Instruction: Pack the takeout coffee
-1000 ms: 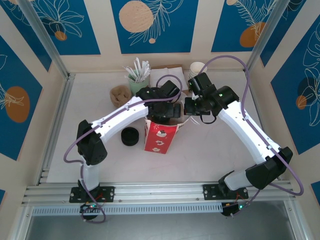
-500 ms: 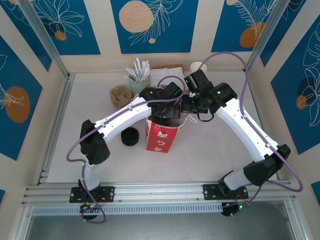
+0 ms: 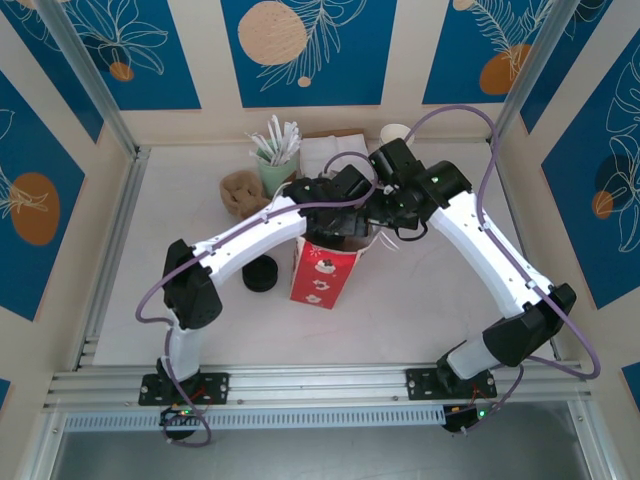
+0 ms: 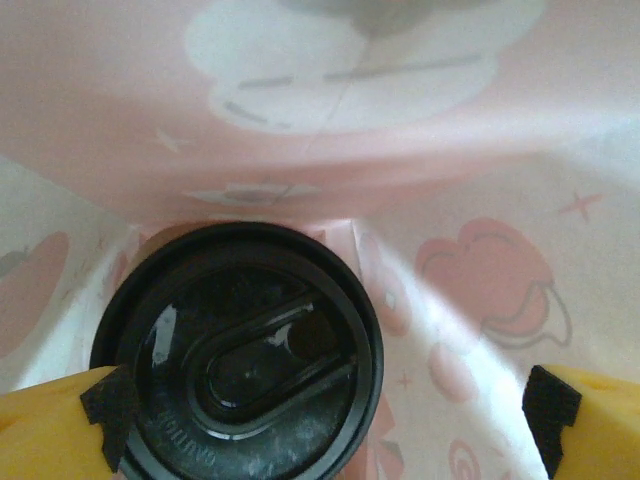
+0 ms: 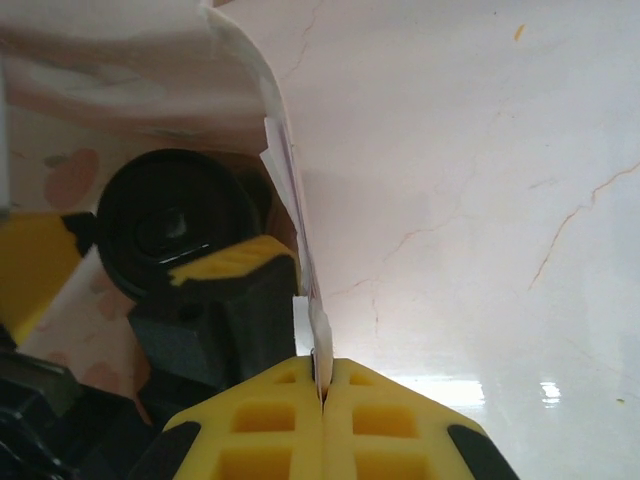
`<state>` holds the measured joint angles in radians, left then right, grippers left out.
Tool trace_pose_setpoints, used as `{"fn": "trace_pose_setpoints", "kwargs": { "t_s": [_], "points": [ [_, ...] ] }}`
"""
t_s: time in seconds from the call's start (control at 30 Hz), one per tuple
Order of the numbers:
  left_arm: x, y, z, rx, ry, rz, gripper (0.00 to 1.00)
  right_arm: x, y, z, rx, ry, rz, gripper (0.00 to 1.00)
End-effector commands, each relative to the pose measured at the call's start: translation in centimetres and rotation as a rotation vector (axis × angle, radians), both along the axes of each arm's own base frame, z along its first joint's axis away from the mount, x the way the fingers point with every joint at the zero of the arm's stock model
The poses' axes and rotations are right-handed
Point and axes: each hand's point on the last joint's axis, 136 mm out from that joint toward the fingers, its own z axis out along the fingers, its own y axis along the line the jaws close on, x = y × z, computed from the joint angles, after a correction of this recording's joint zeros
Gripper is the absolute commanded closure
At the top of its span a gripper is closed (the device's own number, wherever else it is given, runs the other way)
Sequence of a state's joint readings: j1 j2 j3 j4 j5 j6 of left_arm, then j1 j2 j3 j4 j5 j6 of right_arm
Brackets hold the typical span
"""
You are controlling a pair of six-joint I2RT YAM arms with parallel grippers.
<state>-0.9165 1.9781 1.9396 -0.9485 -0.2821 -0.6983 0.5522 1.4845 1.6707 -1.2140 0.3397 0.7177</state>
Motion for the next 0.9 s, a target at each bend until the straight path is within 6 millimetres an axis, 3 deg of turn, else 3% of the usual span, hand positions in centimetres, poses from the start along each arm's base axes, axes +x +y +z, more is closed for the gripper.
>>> {"fn": "trace_pose_setpoints", "kwargs": {
  "t_s": [0.0, 0.33, 0.5, 0.7, 0.87],
  "points": [
    [-0.6, -0.6, 2.2, -0.099, -0.016, -0.029, 0.00, 0.0, 0.0, 0.6, 0.062, -0.012, -0.032, 1.00],
    [-0.3, 1.2, 4.6, -0.055, -0.074, 0.032, 0.00, -0.1, -1.2, -0.6, -0.003, -0.005, -0.009, 1.00],
    [-0.2, 1.9, 4.1, 0.017, -0.070, 0.045, 0.00, -0.1, -1.0, -0.4, 0.012, -0.004, 0.004, 1.00],
    [-0.5, 0.4, 2.5, -0.027, -0.038, -0.042, 0.00, 0.2, 0.3, 0.9, 0.167, -0.032, 0.026, 0.99],
    [-0.7, -2.1, 1.3, -0.170, 0.020, -0.138, 0.00, 0.4, -1.1, 0.8, 0.223, -0.027, -0.021, 1.00]
  ]
}}
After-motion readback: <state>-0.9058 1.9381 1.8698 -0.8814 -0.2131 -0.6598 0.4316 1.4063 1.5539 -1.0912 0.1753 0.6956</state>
